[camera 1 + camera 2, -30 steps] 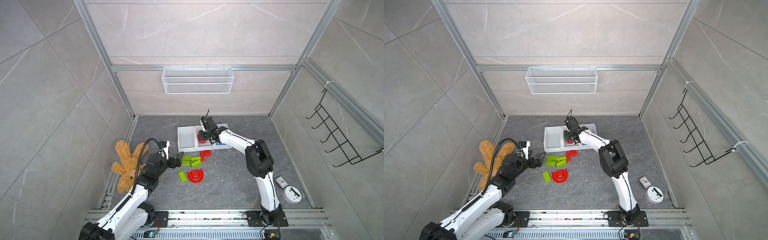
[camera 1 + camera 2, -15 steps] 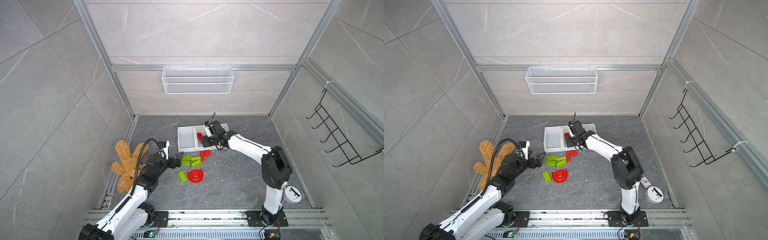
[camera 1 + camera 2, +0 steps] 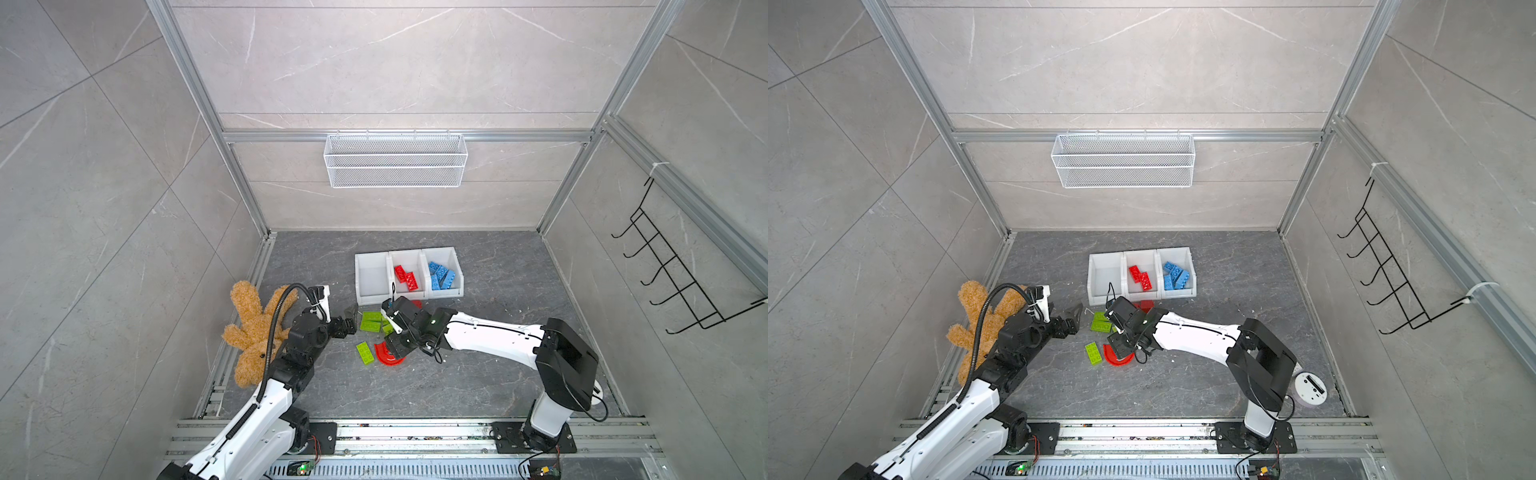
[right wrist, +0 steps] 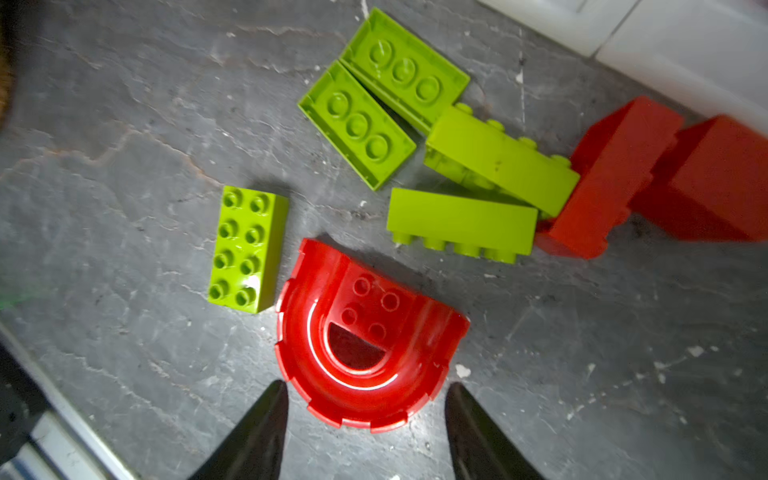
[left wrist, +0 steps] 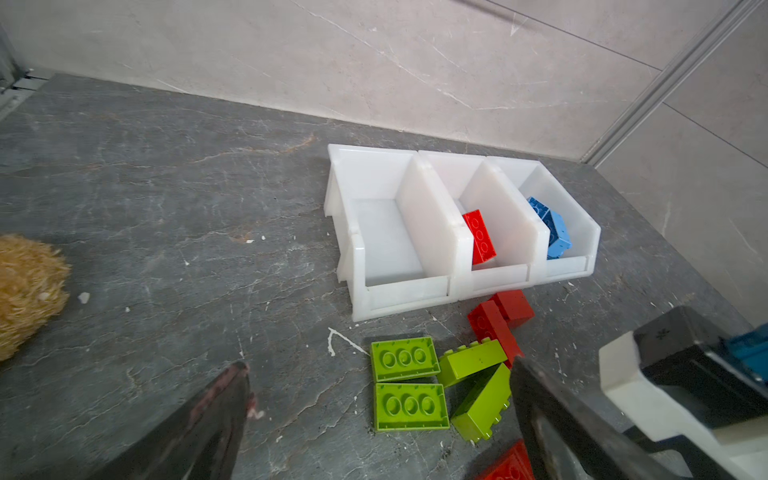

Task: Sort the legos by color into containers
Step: 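Release the red brick and move the right gripper back to the pile, then lower the right gripper over the red bricks near the curved piece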

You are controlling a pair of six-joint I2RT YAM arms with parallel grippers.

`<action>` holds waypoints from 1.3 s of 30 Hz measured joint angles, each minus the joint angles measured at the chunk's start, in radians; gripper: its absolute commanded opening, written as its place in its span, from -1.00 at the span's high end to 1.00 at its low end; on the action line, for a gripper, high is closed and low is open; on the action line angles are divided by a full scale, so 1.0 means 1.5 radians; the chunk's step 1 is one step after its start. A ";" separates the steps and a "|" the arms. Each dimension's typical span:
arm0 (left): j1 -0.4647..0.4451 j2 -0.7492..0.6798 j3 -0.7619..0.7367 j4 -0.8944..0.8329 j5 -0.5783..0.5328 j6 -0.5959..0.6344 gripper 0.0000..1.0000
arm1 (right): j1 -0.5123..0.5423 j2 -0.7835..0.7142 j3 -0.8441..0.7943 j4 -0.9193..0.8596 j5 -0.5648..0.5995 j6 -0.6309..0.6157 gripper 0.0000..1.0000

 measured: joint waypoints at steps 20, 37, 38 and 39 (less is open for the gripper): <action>0.000 -0.001 -0.018 0.001 -0.014 -0.005 -0.99 | 0.038 0.095 0.041 -0.003 0.051 0.049 -0.16; 0.000 0.000 -0.018 0.001 -0.013 -0.005 -0.99 | 0.042 0.115 0.053 0.003 0.073 0.064 0.20; 0.000 0.001 -0.018 0.001 -0.013 -0.005 -0.99 | 0.042 0.115 0.052 0.004 0.074 0.064 0.21; 0.000 0.001 -0.018 0.001 -0.013 -0.005 -0.99 | 0.042 0.114 0.052 0.005 0.074 0.064 0.21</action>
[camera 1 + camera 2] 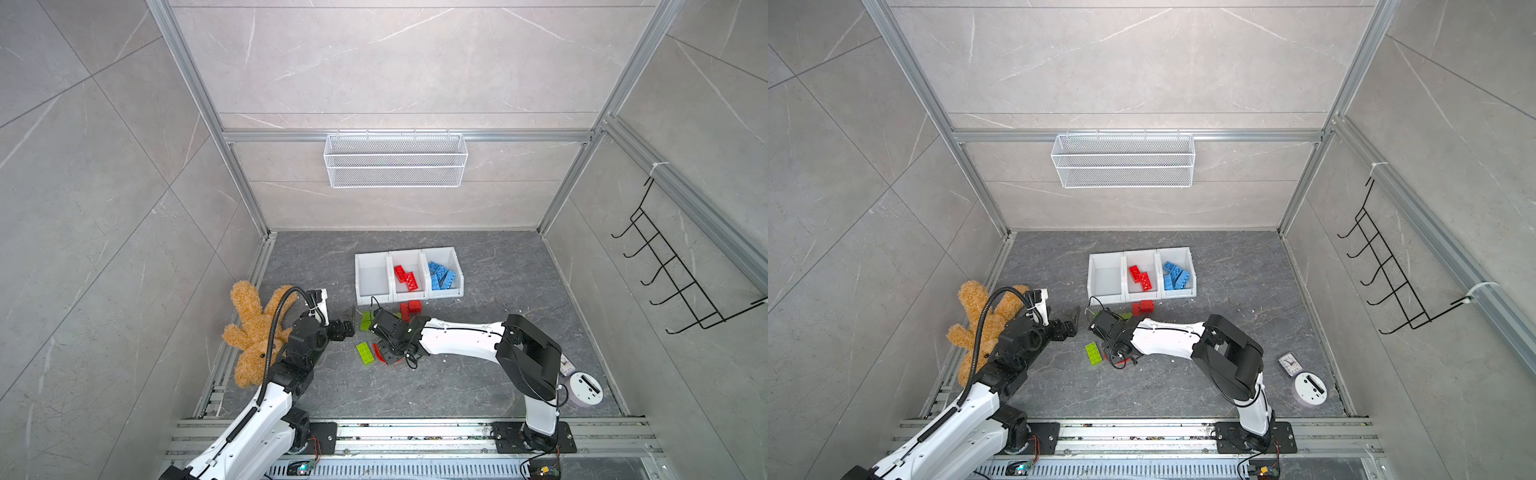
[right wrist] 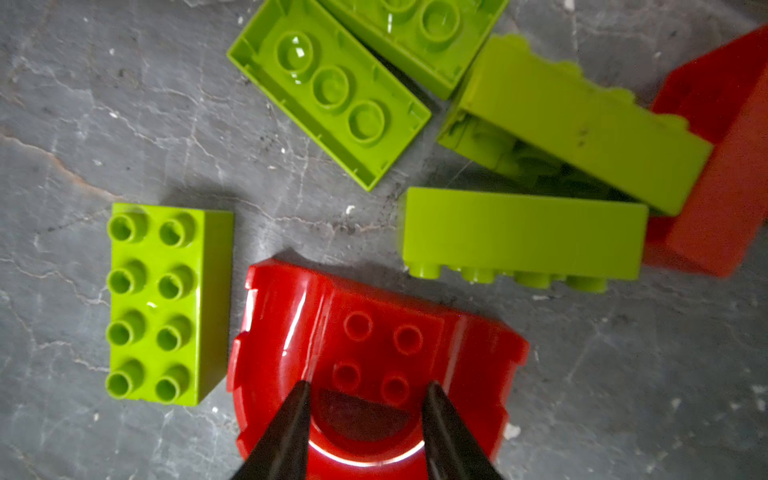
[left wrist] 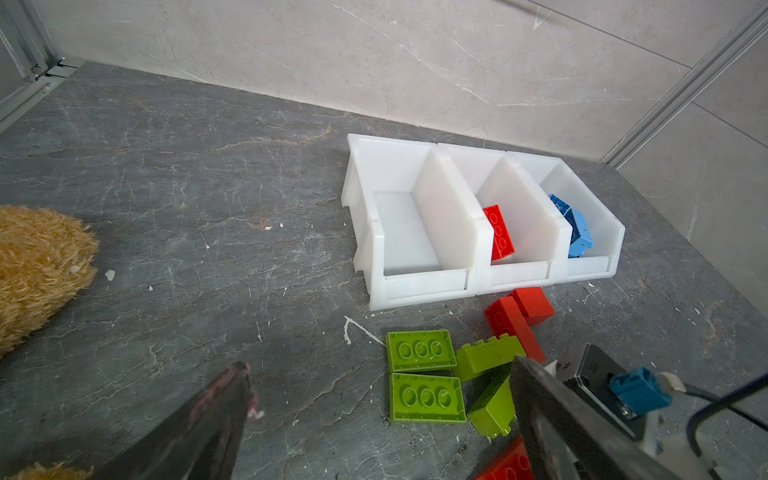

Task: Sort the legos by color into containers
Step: 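Lower the right gripper over the red bricks near the curved piece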

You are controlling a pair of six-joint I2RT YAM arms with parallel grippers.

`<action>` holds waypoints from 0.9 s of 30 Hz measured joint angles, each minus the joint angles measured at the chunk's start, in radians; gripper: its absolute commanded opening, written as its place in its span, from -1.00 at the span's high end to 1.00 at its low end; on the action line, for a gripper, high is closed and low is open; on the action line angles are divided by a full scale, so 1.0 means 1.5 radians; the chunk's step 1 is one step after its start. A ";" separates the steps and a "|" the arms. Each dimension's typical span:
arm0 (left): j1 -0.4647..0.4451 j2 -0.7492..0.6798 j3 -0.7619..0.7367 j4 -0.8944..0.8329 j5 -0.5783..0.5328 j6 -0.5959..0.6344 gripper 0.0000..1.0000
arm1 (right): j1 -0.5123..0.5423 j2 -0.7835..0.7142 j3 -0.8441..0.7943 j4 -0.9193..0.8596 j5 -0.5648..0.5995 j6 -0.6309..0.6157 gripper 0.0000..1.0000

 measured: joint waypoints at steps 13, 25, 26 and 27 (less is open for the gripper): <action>0.000 0.000 0.000 0.000 0.000 0.000 -0.99 | -0.001 -0.083 -0.034 0.002 0.029 0.001 0.25; 0.000 -0.011 0.000 -0.001 -0.001 0.000 -0.99 | -0.032 -0.116 -0.057 0.005 0.045 0.006 0.07; 0.000 -0.013 0.000 -0.001 0.000 0.000 -0.99 | -0.034 -0.127 -0.075 0.005 0.044 0.018 0.02; 0.000 -0.013 0.000 -0.001 0.000 0.000 -0.99 | -0.038 -0.140 -0.091 0.004 0.043 0.030 -0.06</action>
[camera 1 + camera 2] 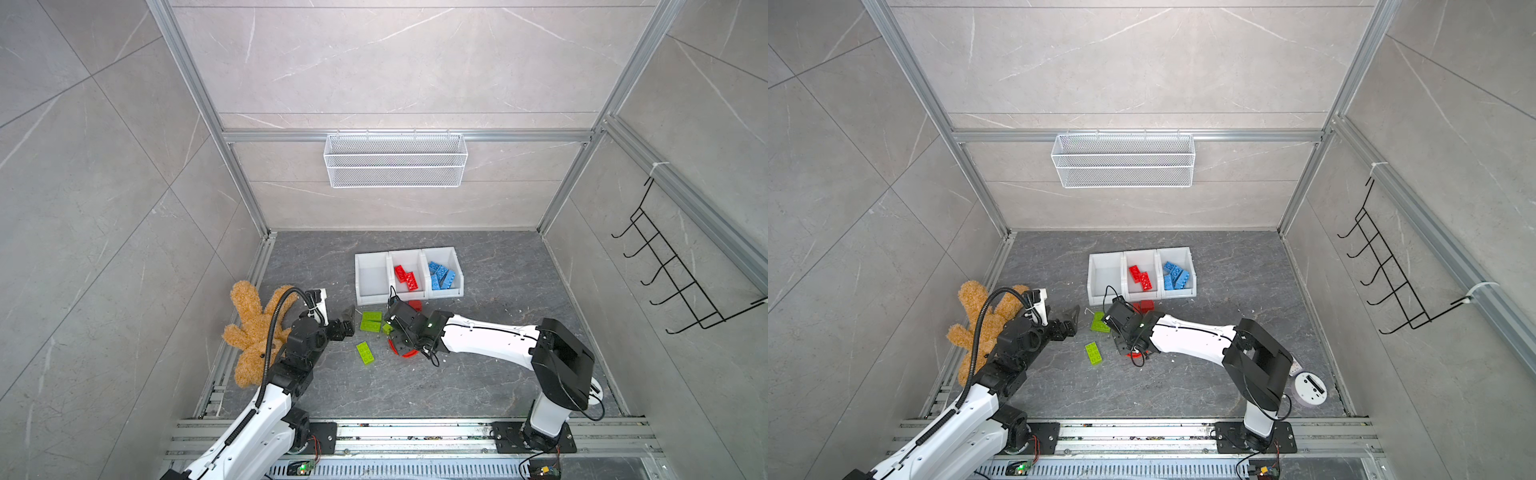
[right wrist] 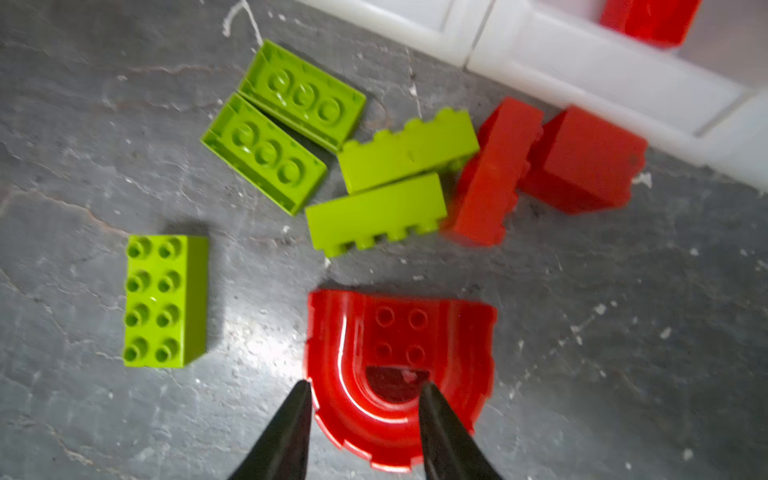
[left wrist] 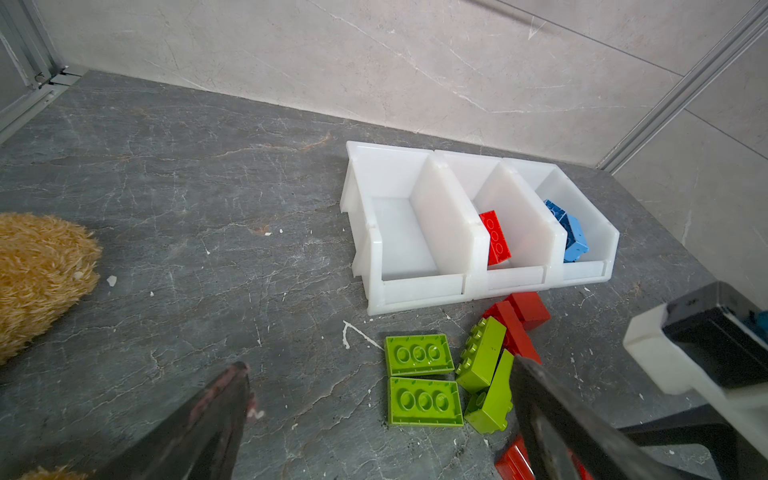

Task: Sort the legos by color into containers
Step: 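Lower the right gripper over the red bricks near the curved piece, then close the right gripper on the red curved arch piece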

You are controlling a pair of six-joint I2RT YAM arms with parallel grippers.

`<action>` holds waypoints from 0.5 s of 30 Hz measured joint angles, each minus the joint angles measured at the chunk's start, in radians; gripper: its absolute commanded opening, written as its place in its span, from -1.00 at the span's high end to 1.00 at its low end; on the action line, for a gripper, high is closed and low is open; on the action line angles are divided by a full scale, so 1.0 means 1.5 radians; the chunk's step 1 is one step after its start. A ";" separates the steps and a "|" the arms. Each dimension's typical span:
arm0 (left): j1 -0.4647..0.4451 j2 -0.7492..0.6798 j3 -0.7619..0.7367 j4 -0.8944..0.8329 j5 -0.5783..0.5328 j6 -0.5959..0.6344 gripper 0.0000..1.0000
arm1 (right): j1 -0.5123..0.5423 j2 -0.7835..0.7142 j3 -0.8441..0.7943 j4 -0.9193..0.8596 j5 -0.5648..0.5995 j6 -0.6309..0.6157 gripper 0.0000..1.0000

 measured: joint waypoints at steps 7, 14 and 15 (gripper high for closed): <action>0.000 0.011 0.000 0.001 0.008 0.000 -0.99 | -0.034 -0.059 -0.090 0.025 -0.025 0.100 -0.19; 0.000 0.017 0.000 0.001 0.010 0.000 -0.99 | -0.033 -0.058 -0.144 0.082 -0.057 0.153 -0.23; 0.000 0.017 0.000 0.001 0.010 0.000 -0.99 | -0.035 -0.057 -0.146 0.087 -0.060 0.157 -0.24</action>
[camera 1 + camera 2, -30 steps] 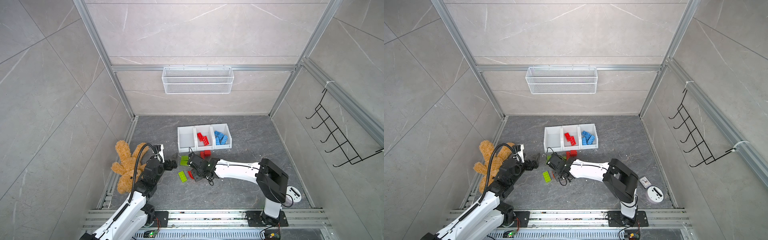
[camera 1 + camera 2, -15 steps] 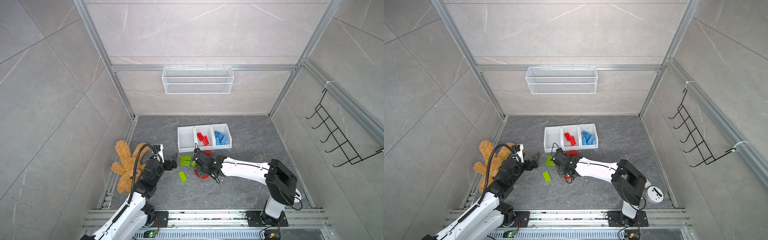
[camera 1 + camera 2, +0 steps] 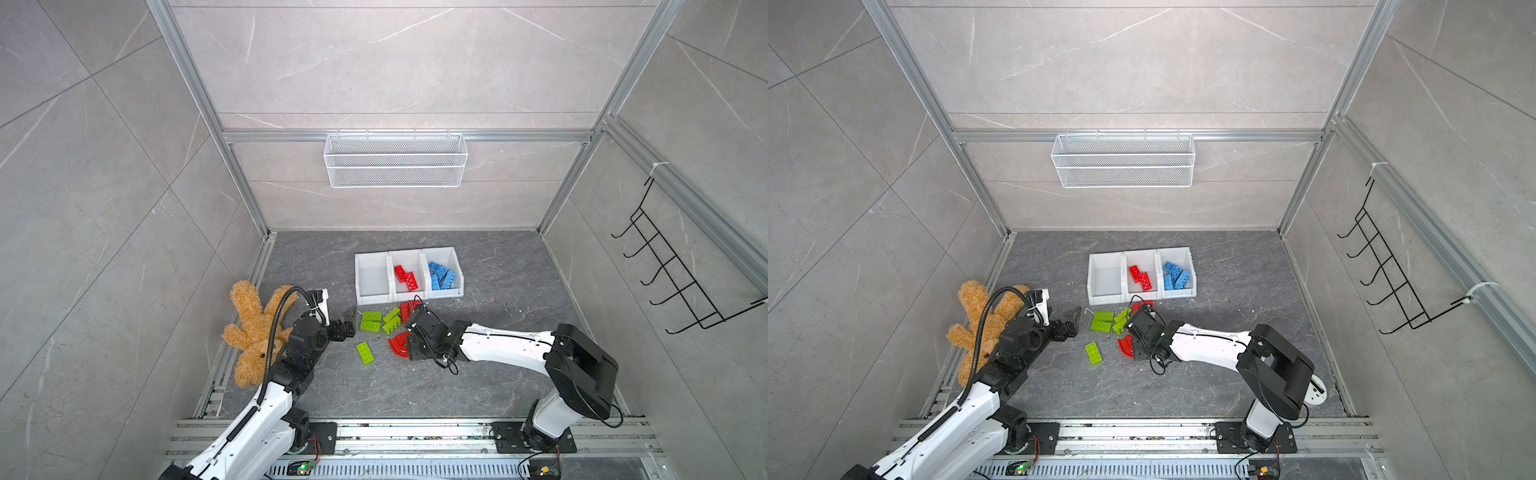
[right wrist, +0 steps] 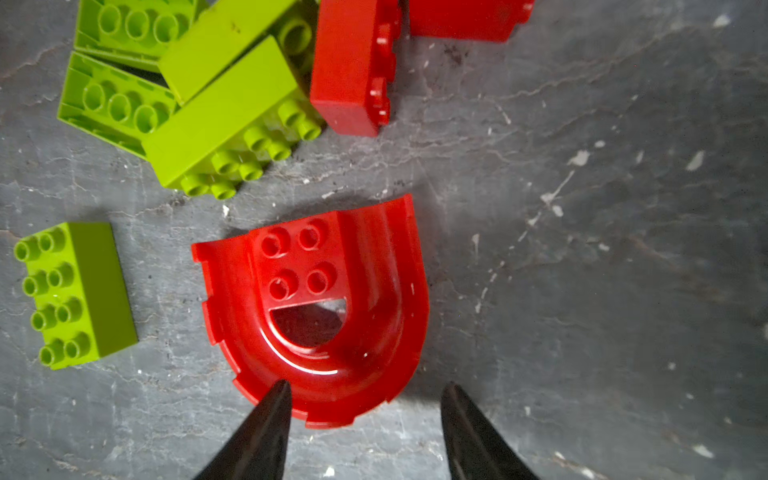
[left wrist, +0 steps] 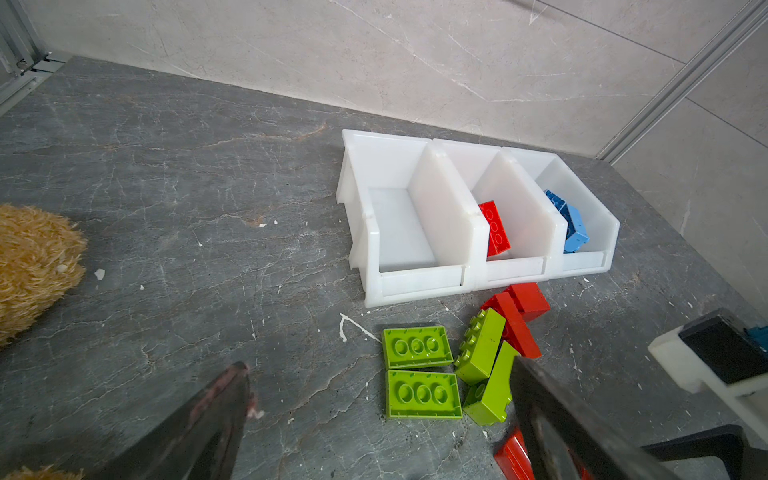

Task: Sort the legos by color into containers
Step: 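Close the right gripper on the red curved arch piece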

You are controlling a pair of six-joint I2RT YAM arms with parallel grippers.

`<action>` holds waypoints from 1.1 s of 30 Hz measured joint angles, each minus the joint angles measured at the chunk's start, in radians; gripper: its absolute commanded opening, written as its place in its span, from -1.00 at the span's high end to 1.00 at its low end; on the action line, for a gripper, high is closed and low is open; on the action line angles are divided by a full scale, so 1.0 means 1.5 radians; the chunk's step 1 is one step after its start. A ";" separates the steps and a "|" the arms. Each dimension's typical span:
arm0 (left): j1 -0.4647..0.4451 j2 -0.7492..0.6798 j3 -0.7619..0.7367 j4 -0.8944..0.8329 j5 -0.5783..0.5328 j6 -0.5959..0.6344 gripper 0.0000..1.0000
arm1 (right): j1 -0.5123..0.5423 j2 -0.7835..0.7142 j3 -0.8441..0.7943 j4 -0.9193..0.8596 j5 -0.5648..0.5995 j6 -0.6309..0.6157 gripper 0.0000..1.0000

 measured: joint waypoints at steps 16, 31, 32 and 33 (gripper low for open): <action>0.000 0.000 0.000 0.000 0.000 0.000 -0.99 | -0.022 0.053 0.012 0.042 -0.012 0.015 -0.19; 0.000 0.000 0.000 0.000 0.000 0.000 -0.99 | -0.031 0.062 0.023 0.074 -0.019 0.002 0.27; 0.000 0.000 0.000 0.000 0.000 0.000 -0.99 | -0.032 0.055 0.023 0.071 -0.018 0.000 0.28; 0.000 0.000 0.000 0.000 0.000 0.000 -0.99 | -0.032 0.047 0.022 0.068 -0.017 -0.002 0.29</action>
